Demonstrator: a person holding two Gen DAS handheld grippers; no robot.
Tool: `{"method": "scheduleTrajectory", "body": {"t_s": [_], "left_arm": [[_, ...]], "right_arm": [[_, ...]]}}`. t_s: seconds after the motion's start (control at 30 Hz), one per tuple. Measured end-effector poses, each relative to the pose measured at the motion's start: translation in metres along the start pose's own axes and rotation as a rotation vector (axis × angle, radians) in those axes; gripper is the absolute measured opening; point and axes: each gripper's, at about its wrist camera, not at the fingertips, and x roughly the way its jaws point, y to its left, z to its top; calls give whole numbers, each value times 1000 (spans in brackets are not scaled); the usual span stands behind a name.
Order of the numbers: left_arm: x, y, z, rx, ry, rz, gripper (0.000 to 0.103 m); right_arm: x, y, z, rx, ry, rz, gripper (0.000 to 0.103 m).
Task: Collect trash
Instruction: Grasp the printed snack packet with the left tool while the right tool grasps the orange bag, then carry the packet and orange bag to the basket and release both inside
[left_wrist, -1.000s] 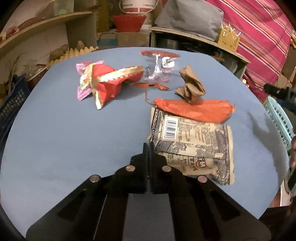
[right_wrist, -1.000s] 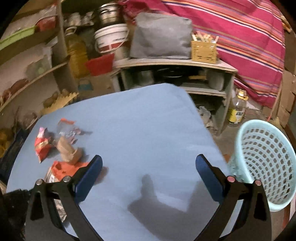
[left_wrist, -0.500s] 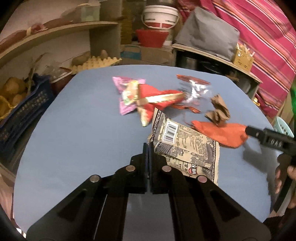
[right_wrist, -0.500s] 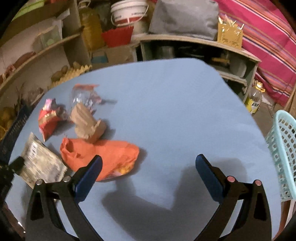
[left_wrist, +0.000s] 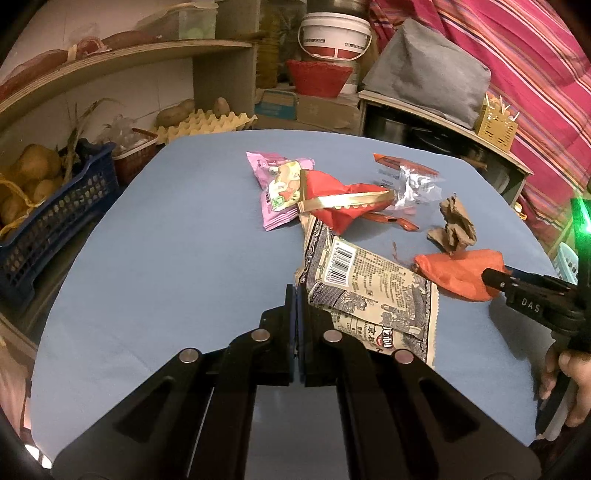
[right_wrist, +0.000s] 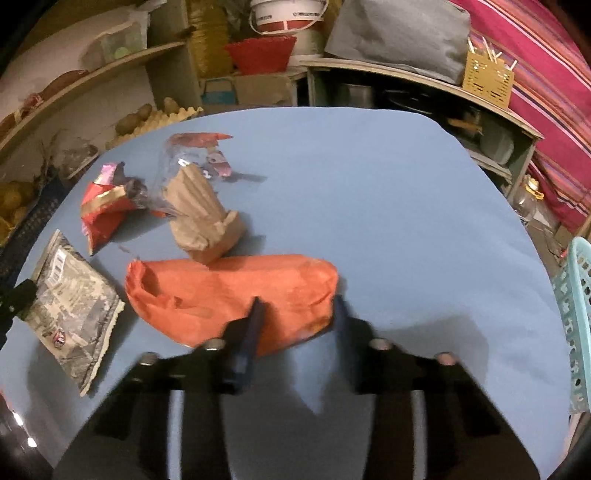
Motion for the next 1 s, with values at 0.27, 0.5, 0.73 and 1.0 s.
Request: {"method": "scheduleTrajectory", "body": {"t_s": [0.27, 0.5, 0.73, 1.0], "left_arm": [[-8, -13, 2, 16, -26, -20, 0], [-23, -40, 11, 18, -61, -58, 0], [-35, -85, 23, 62, -96, -104, 0], [-51, -144, 39, 95, -136, -174, 0]], "right_arm": [[-13, -19, 3, 17, -29, 54, 12], [-47, -57, 8, 51, -105, 26, 12], [-77, -116, 8, 129, -163, -12, 11], [-115, -173, -2, 177, -231, -58, 10]]}}
